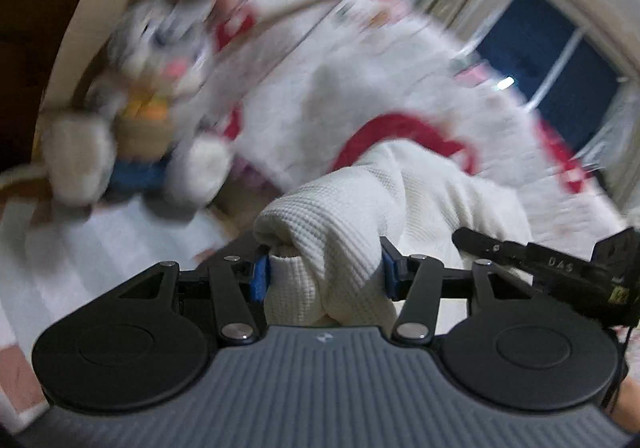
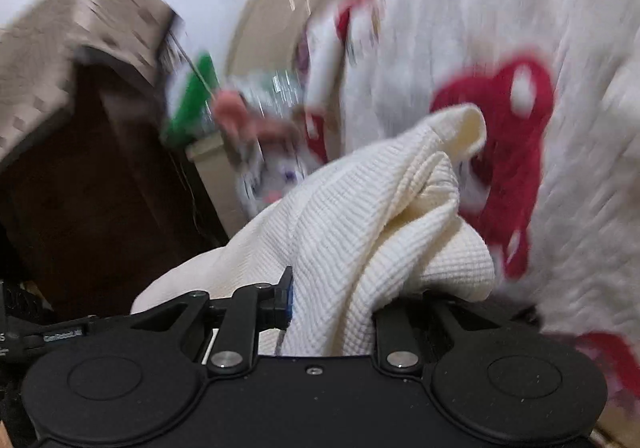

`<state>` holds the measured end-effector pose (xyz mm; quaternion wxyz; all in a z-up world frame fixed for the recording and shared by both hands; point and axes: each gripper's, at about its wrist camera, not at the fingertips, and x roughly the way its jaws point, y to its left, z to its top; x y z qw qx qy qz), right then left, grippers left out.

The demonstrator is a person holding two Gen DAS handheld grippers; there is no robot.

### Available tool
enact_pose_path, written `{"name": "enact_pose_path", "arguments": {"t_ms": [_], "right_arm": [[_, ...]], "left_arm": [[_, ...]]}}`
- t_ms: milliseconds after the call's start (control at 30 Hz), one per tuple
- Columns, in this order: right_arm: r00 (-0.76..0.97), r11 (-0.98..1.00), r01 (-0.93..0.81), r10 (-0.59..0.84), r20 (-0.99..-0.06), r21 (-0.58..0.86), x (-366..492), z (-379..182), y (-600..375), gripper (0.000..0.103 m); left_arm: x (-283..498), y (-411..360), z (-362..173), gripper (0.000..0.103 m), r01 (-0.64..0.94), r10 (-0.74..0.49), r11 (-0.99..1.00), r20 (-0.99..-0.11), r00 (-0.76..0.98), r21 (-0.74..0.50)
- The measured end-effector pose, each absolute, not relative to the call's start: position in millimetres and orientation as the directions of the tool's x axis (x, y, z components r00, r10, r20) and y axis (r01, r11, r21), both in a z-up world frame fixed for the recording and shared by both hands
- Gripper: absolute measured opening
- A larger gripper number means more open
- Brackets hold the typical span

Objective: Fold clothes
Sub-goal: 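Lift and carry the folded garment with both tools toward the clothes stack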

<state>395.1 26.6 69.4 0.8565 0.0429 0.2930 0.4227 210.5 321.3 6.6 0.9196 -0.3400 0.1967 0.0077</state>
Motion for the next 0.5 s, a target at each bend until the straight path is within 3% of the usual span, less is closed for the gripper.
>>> {"name": "enact_pose_path", "arguments": {"t_ms": [67, 100, 200, 267, 400, 500], "right_arm": [[0.445, 0.707, -0.591, 0.687, -0.574, 0.389, 422, 34, 31, 0.039], [0.428, 0.730, -0.533, 0.668, -0.609, 0.428, 432, 16, 30, 0.040], [0.424, 0.674, -0.463, 0.739, -0.524, 0.575, 428, -13, 8, 0.049], [0.425, 0.646, -0.449, 0.762, -0.489, 0.617, 419, -20, -1, 0.048], [0.462, 0.670, -0.447, 0.741, -0.488, 0.593, 400, -19, -9, 0.031], [0.574, 0.754, -0.437, 0.654, -0.493, 0.491, 399, -3, -21, 0.029]], "left_arm": [[219, 324, -24, 0.051, -0.214, -0.124, 0.733, -0.437, 0.891, -0.646], [216, 324, -35, 0.052, -0.219, -0.121, 0.727, -0.436, 0.892, -0.651], [202, 321, -58, 0.054, -0.174, -0.119, 0.719, -0.366, 0.923, -0.673], [193, 325, -67, 0.056, -0.120, -0.145, 0.713, -0.313, 0.938, -0.691], [195, 338, -77, 0.056, -0.069, -0.235, 0.622, -0.270, 0.934, -0.780], [206, 325, -56, 0.056, 0.003, -0.261, 0.707, -0.257, 0.931, -0.707]]}}
